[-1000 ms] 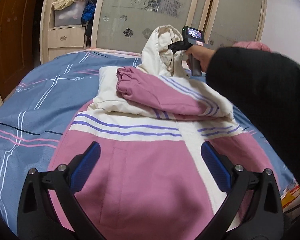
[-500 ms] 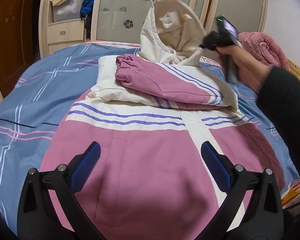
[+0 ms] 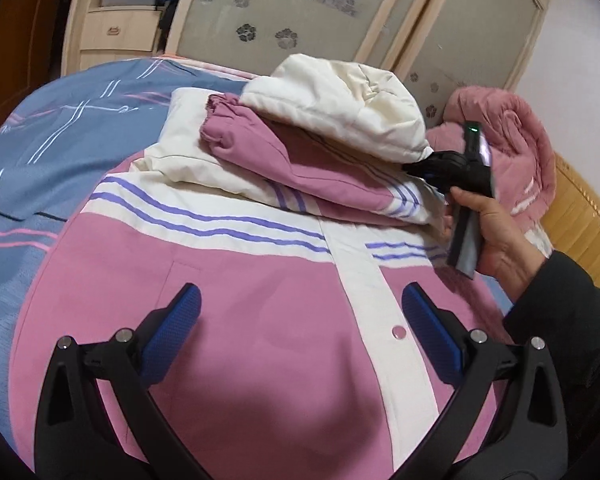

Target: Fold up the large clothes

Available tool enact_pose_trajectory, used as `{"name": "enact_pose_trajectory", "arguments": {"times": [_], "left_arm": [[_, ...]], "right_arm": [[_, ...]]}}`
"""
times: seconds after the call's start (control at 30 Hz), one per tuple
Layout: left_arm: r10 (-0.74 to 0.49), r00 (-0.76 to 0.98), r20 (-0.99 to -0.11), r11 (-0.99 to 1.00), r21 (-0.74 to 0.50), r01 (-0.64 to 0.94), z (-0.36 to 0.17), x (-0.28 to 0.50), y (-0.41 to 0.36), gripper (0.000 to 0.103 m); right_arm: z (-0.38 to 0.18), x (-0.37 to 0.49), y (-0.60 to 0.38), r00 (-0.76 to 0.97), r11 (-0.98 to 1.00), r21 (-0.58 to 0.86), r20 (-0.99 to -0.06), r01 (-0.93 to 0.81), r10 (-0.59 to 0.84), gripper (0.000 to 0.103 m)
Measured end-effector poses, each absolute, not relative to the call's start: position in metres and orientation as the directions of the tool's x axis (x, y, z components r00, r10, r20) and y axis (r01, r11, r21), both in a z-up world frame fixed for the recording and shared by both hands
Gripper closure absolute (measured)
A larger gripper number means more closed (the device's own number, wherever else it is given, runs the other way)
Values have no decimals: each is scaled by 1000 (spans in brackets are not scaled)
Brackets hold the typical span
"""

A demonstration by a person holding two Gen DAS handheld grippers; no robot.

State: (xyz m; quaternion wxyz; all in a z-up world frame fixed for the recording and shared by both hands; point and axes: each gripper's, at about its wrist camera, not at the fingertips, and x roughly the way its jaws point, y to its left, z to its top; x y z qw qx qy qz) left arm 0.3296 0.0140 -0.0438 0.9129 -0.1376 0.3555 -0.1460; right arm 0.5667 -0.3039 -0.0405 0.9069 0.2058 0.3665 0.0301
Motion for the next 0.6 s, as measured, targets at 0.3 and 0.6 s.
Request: {"name": "enact_pose_trajectory", "arguments": {"times": [0.3,0.6], "left_arm": [[-400,722,-565,894,-415,170,-41,337,20,2],[-595,703,-389,690,-696,200,-44,336,43,2]], "right_arm": [[-19,407,-337,864,789,608,-441,90,242,5],[-33,301,-324,870,519,842,-139,-149,474,2]]}}
